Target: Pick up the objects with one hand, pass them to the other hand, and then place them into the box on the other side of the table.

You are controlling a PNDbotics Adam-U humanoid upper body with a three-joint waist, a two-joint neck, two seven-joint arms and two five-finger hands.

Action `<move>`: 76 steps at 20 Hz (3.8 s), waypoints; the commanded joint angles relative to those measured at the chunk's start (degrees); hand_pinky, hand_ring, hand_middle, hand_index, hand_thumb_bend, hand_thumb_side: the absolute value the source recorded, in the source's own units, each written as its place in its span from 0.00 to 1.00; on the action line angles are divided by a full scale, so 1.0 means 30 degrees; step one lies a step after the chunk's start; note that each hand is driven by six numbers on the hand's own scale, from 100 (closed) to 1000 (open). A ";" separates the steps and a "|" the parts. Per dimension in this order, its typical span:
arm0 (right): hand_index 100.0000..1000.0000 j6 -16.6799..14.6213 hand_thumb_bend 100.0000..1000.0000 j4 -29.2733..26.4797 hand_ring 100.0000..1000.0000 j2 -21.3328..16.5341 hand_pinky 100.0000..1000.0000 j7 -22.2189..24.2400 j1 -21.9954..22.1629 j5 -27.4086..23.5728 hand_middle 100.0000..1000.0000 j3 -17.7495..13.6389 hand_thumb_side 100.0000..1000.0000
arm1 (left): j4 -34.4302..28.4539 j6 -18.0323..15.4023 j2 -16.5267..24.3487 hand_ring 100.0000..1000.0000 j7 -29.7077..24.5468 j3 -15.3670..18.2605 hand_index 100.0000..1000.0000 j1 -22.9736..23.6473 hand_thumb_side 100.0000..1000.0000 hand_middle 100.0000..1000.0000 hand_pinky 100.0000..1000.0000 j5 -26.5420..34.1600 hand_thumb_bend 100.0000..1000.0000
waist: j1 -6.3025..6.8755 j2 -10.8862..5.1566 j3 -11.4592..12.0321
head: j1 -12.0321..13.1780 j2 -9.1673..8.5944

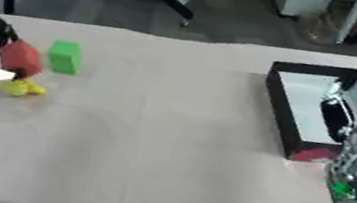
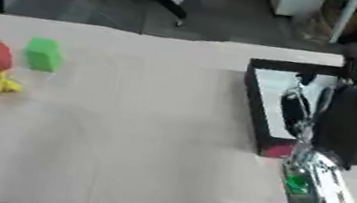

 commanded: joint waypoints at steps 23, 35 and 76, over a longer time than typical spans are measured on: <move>0.98 -0.6031 0.29 0.1067 0.92 0.1914 1.00 1.7526 -0.5623 0.8812 0.91 0.5269 0.35 | -0.2049 0.7072 -0.6014 0.38 -0.7637 -0.4962 0.47 -0.3912 0.31 0.31 0.66 1.0987 0.27 | -0.0072 -0.0342 0.0653 | -0.1142 0.0104; 0.97 -0.5943 0.24 0.0918 0.87 0.2093 1.00 1.6525 -0.5651 0.7983 0.88 0.5430 0.29 | -0.1918 0.7278 -0.6637 0.39 -0.8297 -0.5668 0.48 -0.4447 0.30 0.31 0.66 1.0228 0.26 | -0.0074 -0.0336 0.0679 | -0.0950 0.0104; 0.38 -0.4154 0.06 0.0841 0.77 0.1985 0.51 1.2614 -0.6084 0.3204 0.77 0.5616 0.08 | -0.0552 0.5943 -0.6601 0.39 -1.1402 -0.5066 0.52 -0.5269 0.40 0.34 0.64 1.0108 0.34 | -0.0137 -0.0236 0.0469 | -0.1071 0.0104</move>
